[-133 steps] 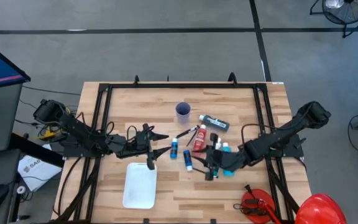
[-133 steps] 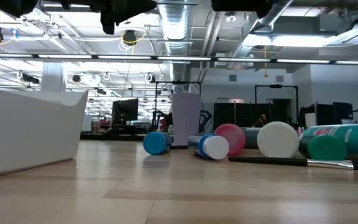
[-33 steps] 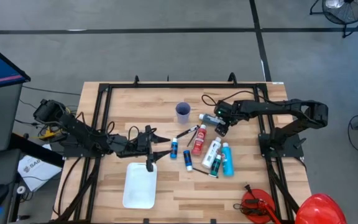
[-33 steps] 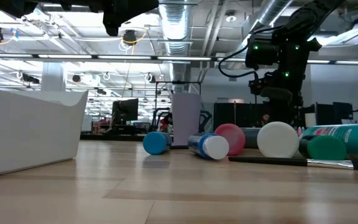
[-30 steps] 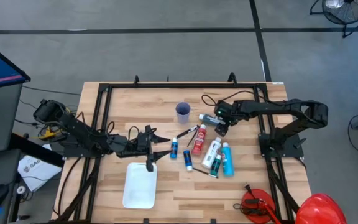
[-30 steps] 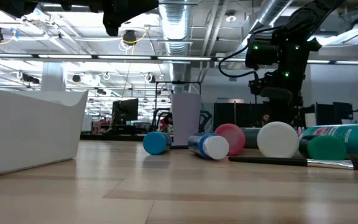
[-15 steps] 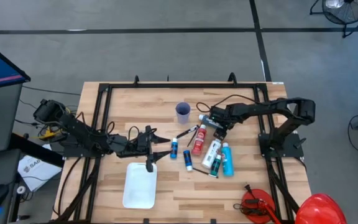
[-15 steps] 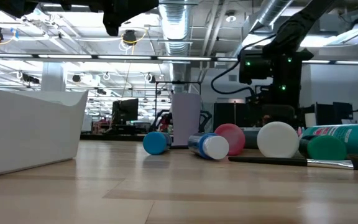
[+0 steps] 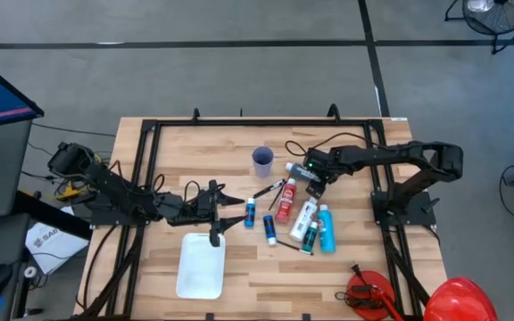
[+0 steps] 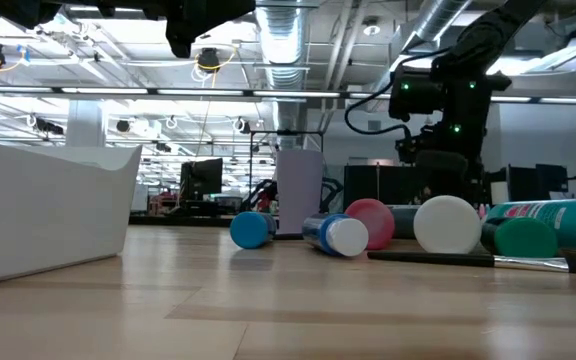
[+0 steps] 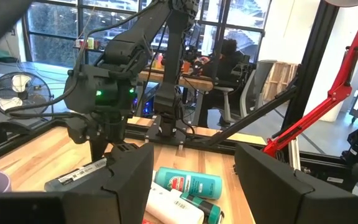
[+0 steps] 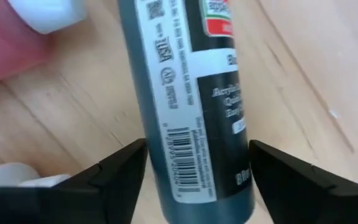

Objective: Pick & Place Paint Supplies
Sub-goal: Put the black paint bottle into the white bin

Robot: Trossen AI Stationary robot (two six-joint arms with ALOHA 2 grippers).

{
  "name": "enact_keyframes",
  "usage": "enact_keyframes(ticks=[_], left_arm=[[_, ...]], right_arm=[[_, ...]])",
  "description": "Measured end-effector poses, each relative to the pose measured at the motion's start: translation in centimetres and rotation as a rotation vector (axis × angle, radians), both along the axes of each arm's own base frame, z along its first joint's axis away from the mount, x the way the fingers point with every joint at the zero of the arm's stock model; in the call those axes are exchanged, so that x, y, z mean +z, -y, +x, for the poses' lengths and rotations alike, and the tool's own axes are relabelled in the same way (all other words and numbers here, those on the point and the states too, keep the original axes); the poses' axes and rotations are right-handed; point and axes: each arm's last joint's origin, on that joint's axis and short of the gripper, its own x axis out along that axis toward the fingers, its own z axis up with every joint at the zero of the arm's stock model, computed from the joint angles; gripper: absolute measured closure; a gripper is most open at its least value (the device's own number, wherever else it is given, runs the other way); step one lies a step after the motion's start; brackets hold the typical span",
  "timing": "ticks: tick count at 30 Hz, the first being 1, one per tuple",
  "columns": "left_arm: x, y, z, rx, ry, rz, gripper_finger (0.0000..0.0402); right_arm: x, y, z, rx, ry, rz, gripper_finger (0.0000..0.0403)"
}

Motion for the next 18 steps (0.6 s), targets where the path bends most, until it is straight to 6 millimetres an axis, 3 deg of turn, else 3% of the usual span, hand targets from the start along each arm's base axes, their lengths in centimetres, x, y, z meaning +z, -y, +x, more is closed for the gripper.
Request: enact_keyframes(ticks=[7, 18], left_arm=[[0.0, 0.0, 0.0, 0.0, 0.0, 0.0, 0.0183], [0.0, 0.0, 0.0, 0.0, 0.0, -0.001, 0.0183]], right_arm=[[-0.13, -0.06, -0.01, 0.014, -0.019, 0.019, 0.0217], [-0.02, 0.17, -0.09, -0.005, -0.002, 0.02, 0.0243]])
